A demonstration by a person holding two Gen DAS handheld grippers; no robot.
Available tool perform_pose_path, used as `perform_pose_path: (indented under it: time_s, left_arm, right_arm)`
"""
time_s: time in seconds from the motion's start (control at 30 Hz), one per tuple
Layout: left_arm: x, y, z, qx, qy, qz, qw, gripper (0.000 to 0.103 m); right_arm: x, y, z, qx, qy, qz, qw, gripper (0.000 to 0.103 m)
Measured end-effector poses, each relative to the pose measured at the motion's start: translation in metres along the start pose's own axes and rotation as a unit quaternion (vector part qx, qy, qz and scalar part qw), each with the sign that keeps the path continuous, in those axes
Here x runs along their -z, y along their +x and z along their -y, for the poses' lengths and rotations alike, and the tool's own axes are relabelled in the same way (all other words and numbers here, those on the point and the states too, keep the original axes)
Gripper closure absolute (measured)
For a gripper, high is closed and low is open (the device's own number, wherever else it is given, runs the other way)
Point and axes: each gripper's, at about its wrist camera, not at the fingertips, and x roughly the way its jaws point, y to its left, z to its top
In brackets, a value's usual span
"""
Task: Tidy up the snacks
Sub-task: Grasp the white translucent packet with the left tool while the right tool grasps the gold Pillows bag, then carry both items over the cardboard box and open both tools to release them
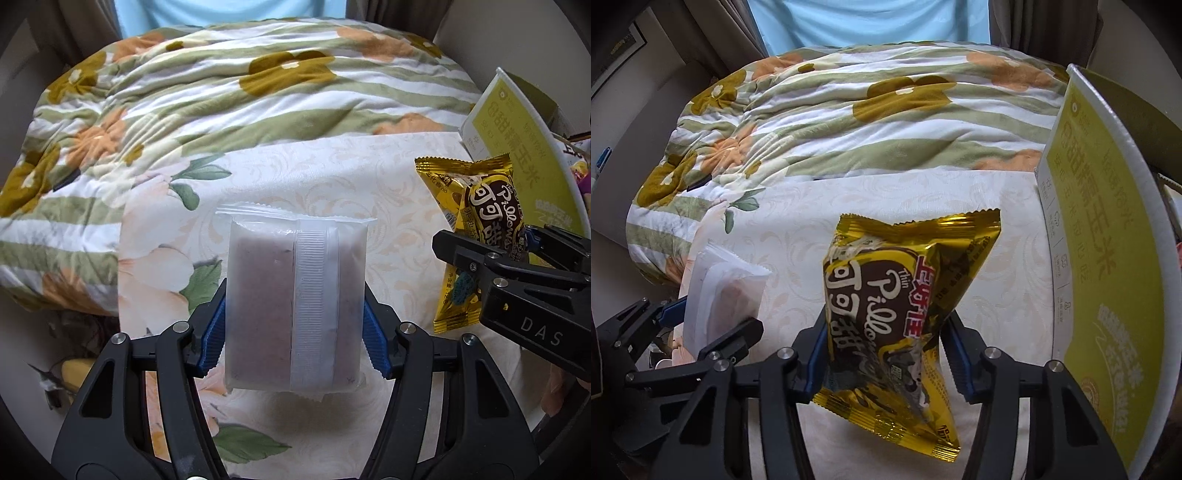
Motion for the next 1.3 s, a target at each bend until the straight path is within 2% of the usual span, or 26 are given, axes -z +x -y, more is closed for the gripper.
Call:
perform_pose_path:
  time_s: [0.23,0.47,0.57,0.77,0.87,1.03,1.3]
  left_arm:
    - [0.0,-0.062,-0.001,0.001,0.011,0.049,0.9987,0.043]
    - [-0.014,-0.137,0.019,0.034,0.038,0.11,0.9926,0.043]
    - [-0.023,-0.167,0.04,0.047,0.059,0.13,0.9886,0.043]
    - [-0.041,-0.202,0.098,0.082,0.08,0.157,0.9809,0.043]
    - [-0.051,-0.207,0.133,0.092,0.082,0.166,0.9783,0.043]
    - [-0.072,-0.191,0.194,0.113,0.063,0.153,0.9796,0.043]
    - [-0.109,-0.127,0.273,0.107,0.038,0.104,0.9881,0.043]
  right_arm:
    - [0.011,-0.053,-0.021,-0.007,-0.001,0.048,0.999,0.054]
    - [0.023,-0.137,-0.03,-0.009,0.009,0.111,0.994,0.055]
    - [0.025,-0.172,-0.02,-0.036,0.035,0.13,0.99,0.055]
    - [0.03,-0.232,0.024,-0.007,0.047,0.181,0.982,0.055]
    - [0.031,-0.249,0.056,0.002,0.054,0.194,0.98,0.055]
    - [0.033,-0.267,0.123,-0.005,0.063,0.197,0.978,0.055]
    - [0.025,-0.263,0.204,-0.016,0.054,0.175,0.983,0.055]
